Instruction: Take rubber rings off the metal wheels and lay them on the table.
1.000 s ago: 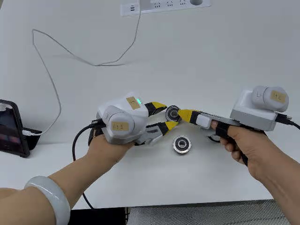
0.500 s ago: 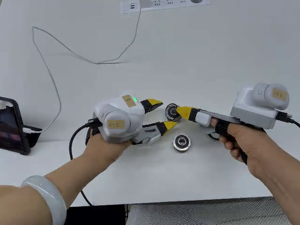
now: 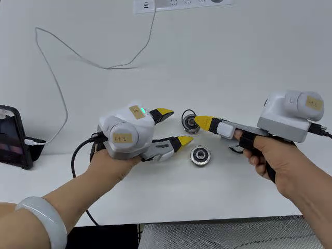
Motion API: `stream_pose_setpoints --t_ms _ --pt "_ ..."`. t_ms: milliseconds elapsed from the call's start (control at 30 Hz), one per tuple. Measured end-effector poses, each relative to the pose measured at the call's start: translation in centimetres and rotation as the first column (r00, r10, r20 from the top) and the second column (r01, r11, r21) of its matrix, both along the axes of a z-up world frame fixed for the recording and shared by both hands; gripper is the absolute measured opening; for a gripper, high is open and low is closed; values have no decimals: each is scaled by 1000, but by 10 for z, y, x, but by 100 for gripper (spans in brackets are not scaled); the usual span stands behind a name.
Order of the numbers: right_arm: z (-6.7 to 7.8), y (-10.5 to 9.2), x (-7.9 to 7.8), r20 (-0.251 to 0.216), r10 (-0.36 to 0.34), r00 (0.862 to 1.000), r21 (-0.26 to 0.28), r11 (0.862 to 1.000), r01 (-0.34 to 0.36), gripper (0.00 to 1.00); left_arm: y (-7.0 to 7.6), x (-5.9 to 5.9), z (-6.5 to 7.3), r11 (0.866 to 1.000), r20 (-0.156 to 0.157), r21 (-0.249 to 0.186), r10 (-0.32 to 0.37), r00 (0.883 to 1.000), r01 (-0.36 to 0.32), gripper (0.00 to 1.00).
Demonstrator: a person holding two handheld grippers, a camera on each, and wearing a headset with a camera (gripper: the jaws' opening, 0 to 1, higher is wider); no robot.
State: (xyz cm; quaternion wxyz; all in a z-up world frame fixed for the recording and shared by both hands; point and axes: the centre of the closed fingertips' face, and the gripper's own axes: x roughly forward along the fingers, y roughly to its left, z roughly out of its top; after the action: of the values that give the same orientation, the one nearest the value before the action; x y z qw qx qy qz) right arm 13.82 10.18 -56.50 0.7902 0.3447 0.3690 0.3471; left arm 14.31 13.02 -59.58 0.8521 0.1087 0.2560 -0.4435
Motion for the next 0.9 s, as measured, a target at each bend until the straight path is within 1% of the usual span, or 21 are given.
stream_pose_setpoints --t_ms 300,367,467,533,667,733,900 --pt "10 -2 -13 4 9 1000 14 1000 -9 2 4 -1 6 1000 11 -15 9 1000 -9 47" --pt "14 -6 -14 7 4 1000 17 1000 -4 2 5 -2 7 1000 13 -18 8 1000 -8 47" --pt "22 -11 -16 6 -17 1000 41 999 17 2 5 -5 8 1000 17 -20 5 1000 -4 48" --pt "25 -15 -17 9 -23 1000 44 999 23 2 6 -7 9 1000 18 -20 3 1000 -3 48" --pt "25 -25 -24 4 -34 999 40 999 34 2 10 -9 9 1000 16 -19 8 1000 -8 49" --pt "24 -31 -28 -1 -41 999 36 998 41 2 13 -10 10 1000 15 -25 20 1000 -20 49" --pt "18 -46 -37 -21 -65 998 23 998 66 2 19 -13 11 999 11 -26 37 999 -36 49"
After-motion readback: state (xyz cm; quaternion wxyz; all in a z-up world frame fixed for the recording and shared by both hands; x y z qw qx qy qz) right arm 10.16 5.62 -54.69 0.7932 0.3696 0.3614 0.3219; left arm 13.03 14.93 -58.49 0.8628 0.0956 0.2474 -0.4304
